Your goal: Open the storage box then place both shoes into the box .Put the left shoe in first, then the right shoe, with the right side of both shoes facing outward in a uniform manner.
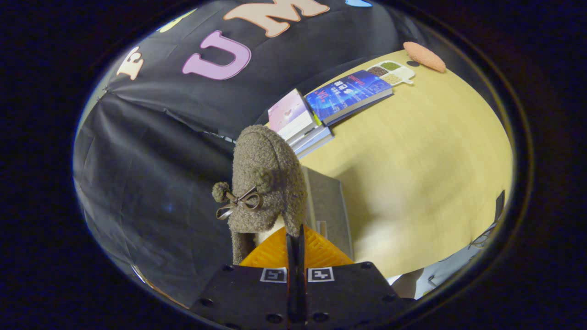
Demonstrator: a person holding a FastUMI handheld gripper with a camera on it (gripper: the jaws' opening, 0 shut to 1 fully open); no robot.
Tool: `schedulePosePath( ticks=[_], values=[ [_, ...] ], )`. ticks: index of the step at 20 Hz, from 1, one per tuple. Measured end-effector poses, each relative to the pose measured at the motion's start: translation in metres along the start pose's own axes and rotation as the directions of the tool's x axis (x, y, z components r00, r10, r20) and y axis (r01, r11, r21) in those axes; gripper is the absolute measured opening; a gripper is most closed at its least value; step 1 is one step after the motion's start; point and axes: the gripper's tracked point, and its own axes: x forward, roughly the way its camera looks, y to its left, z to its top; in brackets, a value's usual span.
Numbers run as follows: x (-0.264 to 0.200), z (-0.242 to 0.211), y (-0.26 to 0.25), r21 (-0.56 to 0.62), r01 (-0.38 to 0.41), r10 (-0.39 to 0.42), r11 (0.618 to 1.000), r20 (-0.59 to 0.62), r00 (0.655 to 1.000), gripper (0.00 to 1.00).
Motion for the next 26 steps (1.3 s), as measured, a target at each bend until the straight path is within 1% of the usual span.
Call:
schedulePosePath(
  ticks=[4, 6, 8, 12, 16, 19, 21, 26],
  values=[
    [0.023, -0.03, 0.016, -0.025, 0.038, -0.039, 0.999, -0.043, 0.998, 0.03],
    [0.035, -0.041, 0.015, -0.04, 0.075, -0.077, 0.996, -0.051, 0.996, 0.03],
    [0.047, -0.048, 0.007, -0.066, 0.131, -0.135, 0.989, -0.053, 0.989, 0.03],
    [0.066, -0.061, -0.011, -0.107, 0.25, -0.257, 0.962, -0.052, 0.965, 0.03],
    [0.075, -0.069, -0.029, -0.145, 0.365, -0.374, 0.919, -0.032, 0.927, 0.03],
    [0.082, -0.074, -0.032, -0.151, 0.417, -0.427, 0.896, -0.035, 0.904, 0.03],
    [0.087, -0.075, -0.037, -0.155, 0.461, -0.471, 0.874, -0.03, 0.882, 0.03],
    [0.102, -0.078, -0.055, -0.214, 0.586, -0.6, 0.781, 0.005, 0.8, 0.04]
  ],
)
